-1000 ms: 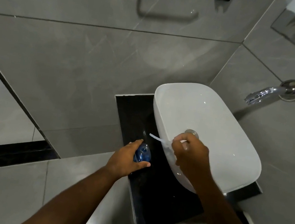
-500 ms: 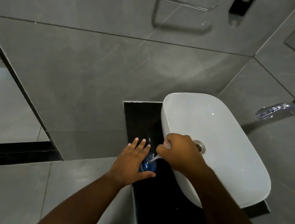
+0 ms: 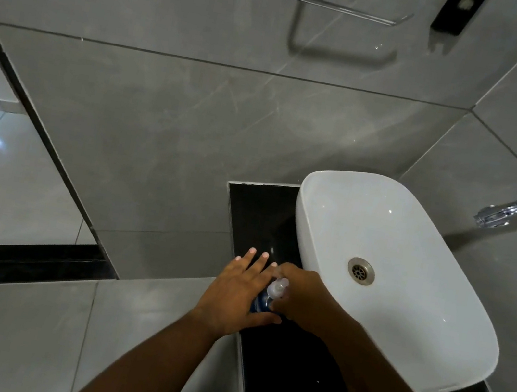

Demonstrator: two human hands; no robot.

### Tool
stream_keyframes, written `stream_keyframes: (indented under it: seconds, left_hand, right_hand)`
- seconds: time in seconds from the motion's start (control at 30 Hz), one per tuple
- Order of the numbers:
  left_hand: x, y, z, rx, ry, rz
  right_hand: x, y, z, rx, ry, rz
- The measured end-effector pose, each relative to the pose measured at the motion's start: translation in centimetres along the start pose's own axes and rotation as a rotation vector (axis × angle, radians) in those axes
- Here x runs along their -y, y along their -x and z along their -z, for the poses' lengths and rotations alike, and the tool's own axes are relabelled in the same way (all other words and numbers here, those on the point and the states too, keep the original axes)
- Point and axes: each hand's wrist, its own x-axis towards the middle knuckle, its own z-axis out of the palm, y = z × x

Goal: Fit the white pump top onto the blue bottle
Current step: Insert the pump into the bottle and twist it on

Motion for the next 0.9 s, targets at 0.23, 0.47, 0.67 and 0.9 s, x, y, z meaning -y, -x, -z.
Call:
stream_keyframes:
  seconds: [0.23, 0.47, 0.67, 0.9]
  left_hand:
    - [-0.1, 0.0, -0.2, 0.019, -0.028, 0.027]
    - [-0.2, 0.1, 0.1, 0.028, -0.062, 0.016]
    - [-0.2, 0.1, 0.0, 0.036, -0.060, 0.023]
    - [-0.3, 0.1, 0.2, 0.010, -0.058, 0.006]
  right_hand:
    - [-1.5, -0.9, -1.3, 0.008, 0.026, -0.078]
    - [-3.1, -0.3, -2.8, -0.160, -0.072, 0.009]
    - [-3.6, 0.3, -3.9, -0.164, -0.225, -0.008]
    - [-3.0, 1.1, -4.2, -0.359, -0.365, 0.041]
